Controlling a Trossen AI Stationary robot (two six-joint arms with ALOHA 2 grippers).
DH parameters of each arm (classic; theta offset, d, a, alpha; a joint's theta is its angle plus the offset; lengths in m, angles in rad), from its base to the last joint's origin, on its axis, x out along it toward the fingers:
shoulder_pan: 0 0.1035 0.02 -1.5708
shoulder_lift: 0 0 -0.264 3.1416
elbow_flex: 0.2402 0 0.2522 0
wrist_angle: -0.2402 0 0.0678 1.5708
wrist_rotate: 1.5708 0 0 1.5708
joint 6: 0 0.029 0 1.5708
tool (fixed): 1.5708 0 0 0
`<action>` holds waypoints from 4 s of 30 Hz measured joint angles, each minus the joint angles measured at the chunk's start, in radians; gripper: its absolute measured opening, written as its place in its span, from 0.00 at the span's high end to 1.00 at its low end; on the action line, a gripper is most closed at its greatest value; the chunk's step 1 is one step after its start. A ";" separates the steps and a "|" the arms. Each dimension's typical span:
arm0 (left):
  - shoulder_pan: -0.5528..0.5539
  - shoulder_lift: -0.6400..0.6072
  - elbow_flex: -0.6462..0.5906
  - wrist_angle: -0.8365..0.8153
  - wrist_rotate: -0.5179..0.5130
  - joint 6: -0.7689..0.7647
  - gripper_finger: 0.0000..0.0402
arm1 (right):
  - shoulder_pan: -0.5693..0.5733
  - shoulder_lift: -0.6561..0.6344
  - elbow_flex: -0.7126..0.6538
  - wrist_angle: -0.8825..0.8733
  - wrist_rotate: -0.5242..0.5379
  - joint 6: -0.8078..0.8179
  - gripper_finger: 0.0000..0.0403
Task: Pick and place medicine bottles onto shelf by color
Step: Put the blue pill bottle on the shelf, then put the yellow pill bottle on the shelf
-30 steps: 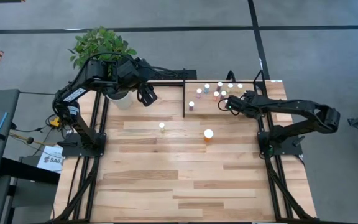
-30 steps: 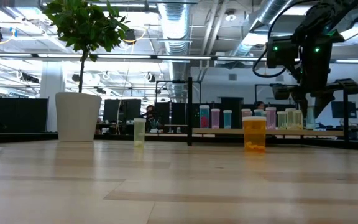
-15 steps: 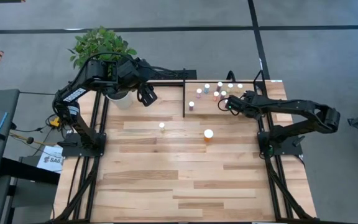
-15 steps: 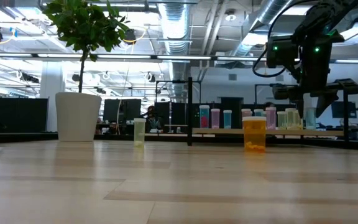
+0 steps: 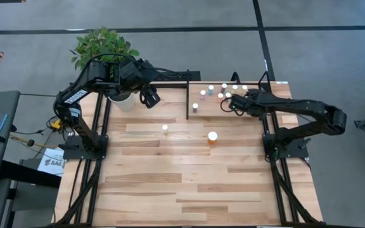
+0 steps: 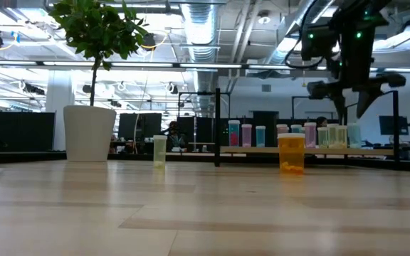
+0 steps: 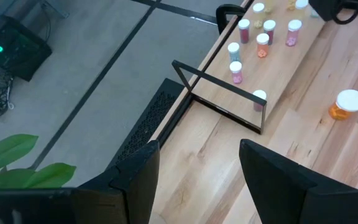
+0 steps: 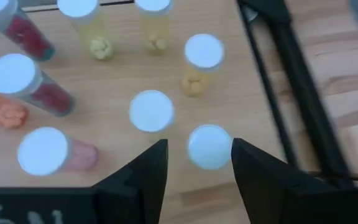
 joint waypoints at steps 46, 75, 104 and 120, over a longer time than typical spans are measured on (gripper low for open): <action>-0.419 -0.010 -0.435 0.026 0.218 -0.929 0.48 | 0.343 0.003 0.188 0.784 -0.718 -1.197 0.57; -0.071 0.213 -0.610 0.107 0.354 -0.190 0.48 | 0.308 -0.002 0.207 0.661 -0.718 -1.035 0.57; -0.035 -0.162 -1.085 0.602 0.361 0.134 0.48 | 0.245 0.002 0.207 0.660 -0.715 -1.038 0.57; 0.012 -0.527 -1.654 1.349 0.406 0.046 0.33 | 0.246 0.002 0.207 0.663 -0.715 -1.038 0.57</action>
